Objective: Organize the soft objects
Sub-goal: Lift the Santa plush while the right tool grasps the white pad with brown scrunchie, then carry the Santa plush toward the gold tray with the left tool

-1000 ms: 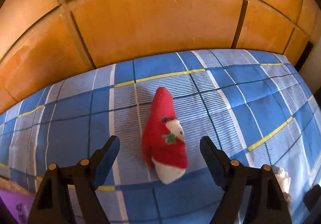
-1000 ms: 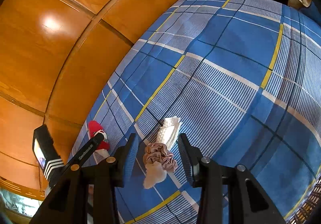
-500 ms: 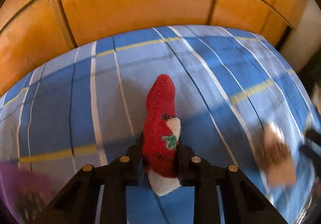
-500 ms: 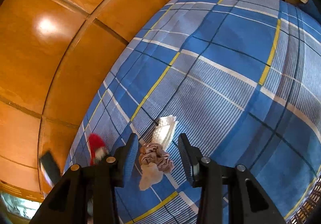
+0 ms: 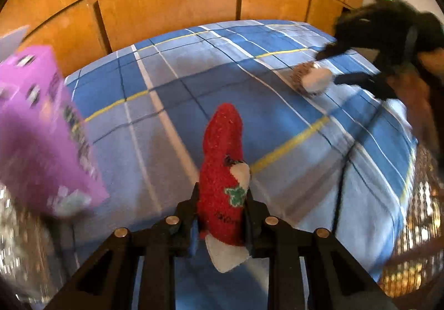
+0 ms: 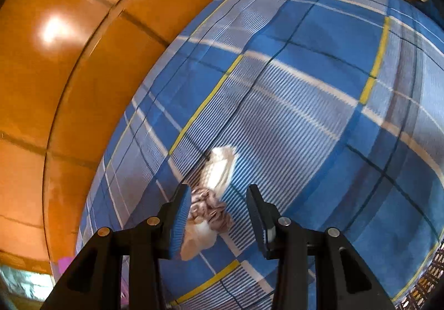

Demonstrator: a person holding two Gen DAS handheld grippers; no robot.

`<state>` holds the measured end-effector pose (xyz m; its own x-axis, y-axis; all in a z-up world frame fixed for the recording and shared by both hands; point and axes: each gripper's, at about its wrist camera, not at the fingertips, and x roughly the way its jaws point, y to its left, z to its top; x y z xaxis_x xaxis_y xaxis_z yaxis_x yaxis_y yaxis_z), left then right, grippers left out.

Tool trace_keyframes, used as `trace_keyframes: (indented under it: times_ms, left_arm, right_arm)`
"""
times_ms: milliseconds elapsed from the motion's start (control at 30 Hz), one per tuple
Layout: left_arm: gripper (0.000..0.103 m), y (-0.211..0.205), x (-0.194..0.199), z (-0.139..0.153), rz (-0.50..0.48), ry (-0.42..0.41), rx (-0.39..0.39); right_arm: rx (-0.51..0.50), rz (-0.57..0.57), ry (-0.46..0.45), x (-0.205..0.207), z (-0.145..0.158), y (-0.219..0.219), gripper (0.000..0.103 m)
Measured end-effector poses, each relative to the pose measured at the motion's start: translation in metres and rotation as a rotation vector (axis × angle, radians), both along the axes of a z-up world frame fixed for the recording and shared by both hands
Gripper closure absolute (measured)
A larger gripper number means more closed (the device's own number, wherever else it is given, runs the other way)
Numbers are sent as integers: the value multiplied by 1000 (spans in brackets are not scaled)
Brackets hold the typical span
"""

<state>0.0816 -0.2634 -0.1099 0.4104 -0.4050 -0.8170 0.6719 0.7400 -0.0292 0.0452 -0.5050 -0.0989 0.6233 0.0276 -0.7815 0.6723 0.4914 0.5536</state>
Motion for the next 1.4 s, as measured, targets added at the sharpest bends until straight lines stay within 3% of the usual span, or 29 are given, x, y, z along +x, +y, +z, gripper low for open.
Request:
trace_keyframes:
  times_ms: [133,200,367,433,467,600,700,800,1067,1233,1400]
  left_arm:
    - [78,25,-12,-3,21,5,-47]
    - [78,32,-14,-4,32,10,-75]
    - [77,34,-17,-8,35,-12,-96]
    - [77,36,-18,-8,35,-11,-105]
    - [77,37,-18,-8,33,-9,-110]
    - [77,42,-21,-8,30,-10,-125]
    - [77,45,-22,-9,29,-19,-136]
    - [77,46,-23,-9,27,-24,-137]
    - [77,47,-27,-9,37,-38,-139]
    - [77,46,-31,-8,41,-48,-127]
    - [77,39,-27,-5,48,-27,-90]
  right_arm:
    - [-41,65,7,12,3,11,58]
    - [-63,92,25,19,3,16,42]
    - [-193,161,152,39,-2,31,42]
    - [-271,221,197,51,-4,42,64]
    - [-303,243,229,54,-6,47,70]
    - [-389,340,244,58,-4,70,72]
    - [-326,511,189,67,-8,92,71]
    - [-429,595,245,71,-14,113,70]
    - [-459,612,239,66,-17,116,70]
    - [-465,417,319,63,-13,84,71]
    - [-559,459,360,68,-15,100,69]
